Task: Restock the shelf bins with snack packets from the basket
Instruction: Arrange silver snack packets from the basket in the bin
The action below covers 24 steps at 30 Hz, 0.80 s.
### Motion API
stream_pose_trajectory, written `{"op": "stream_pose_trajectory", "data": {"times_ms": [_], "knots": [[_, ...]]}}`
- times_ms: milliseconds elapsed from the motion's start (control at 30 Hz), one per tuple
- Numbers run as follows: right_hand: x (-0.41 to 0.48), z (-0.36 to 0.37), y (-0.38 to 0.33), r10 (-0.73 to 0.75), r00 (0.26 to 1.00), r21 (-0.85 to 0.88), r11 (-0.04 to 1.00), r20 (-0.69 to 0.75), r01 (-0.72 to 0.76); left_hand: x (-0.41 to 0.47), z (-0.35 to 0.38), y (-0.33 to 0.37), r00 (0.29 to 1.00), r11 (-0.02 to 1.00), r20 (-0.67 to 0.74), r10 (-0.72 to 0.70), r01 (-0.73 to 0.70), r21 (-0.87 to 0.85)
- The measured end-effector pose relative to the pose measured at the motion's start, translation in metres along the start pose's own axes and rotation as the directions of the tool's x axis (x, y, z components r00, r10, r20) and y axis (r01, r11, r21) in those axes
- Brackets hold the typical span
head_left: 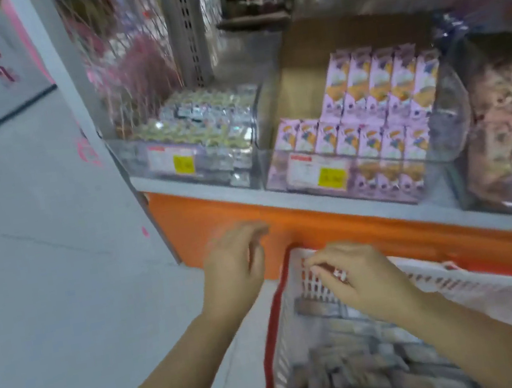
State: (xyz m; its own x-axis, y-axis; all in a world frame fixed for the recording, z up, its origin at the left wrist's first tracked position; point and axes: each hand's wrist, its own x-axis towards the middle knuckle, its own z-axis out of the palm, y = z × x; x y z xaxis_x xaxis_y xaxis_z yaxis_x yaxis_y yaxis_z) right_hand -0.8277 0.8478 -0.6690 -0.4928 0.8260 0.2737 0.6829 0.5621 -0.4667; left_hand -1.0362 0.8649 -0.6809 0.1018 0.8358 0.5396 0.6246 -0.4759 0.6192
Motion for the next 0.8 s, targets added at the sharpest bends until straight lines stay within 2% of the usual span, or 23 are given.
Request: {"op": "stream_pose_trajectory", "data": {"times_ms": [100,200,267,400,500,533,633,733,800], "knots": [[-0.039,0.022,0.037,0.267,0.931,-0.053,0.964,0.251,-0.262,-0.043,0.039,-0.016,0.953,0.990,0.277,-0.120,0.093,0.110],[-0.072,0.035,0.073,0.478,0.788,-0.121,0.874,0.387,-0.471,-0.066,0.068,-0.026,0.849,0.963,0.460,-0.262,0.195,0.188],[-0.089,0.045,0.094,0.584,0.674,-0.186,0.801,0.452,-0.570,-0.073,0.078,-0.029,0.822,0.944,0.465,-0.329,0.272,0.187],[-0.104,0.068,0.117,0.666,0.449,-0.247,0.684,0.596,-0.687,-0.075,0.086,-0.033,0.850,0.943,0.407,-0.334,0.299,0.149],[-0.119,0.089,0.121,0.655,0.312,-0.347,0.675,0.688,-0.652,-0.076,0.087,-0.031,0.860,0.941,0.382,-0.338,0.299,0.159],[-0.126,0.095,0.120,0.658,0.301,-0.389,0.688,0.690,-0.612,-0.076,0.087,-0.031,0.863,0.942,0.379,-0.334,0.295,0.160],[-0.140,0.109,0.117,0.661,0.356,-0.452,0.729,0.661,-0.515,-0.076,0.088,-0.030,0.862,0.942,0.382,-0.333,0.290,0.166],[-0.137,0.109,0.117,0.664,0.409,-0.455,0.737,0.626,-0.500,-0.075,0.088,-0.030,0.857,0.939,0.385,-0.341,0.290,0.187],[-0.124,0.098,0.118,0.637,0.394,-0.411,0.749,0.662,-0.520,-0.076,0.088,-0.031,0.859,0.939,0.384,-0.338,0.279,0.200]]}}
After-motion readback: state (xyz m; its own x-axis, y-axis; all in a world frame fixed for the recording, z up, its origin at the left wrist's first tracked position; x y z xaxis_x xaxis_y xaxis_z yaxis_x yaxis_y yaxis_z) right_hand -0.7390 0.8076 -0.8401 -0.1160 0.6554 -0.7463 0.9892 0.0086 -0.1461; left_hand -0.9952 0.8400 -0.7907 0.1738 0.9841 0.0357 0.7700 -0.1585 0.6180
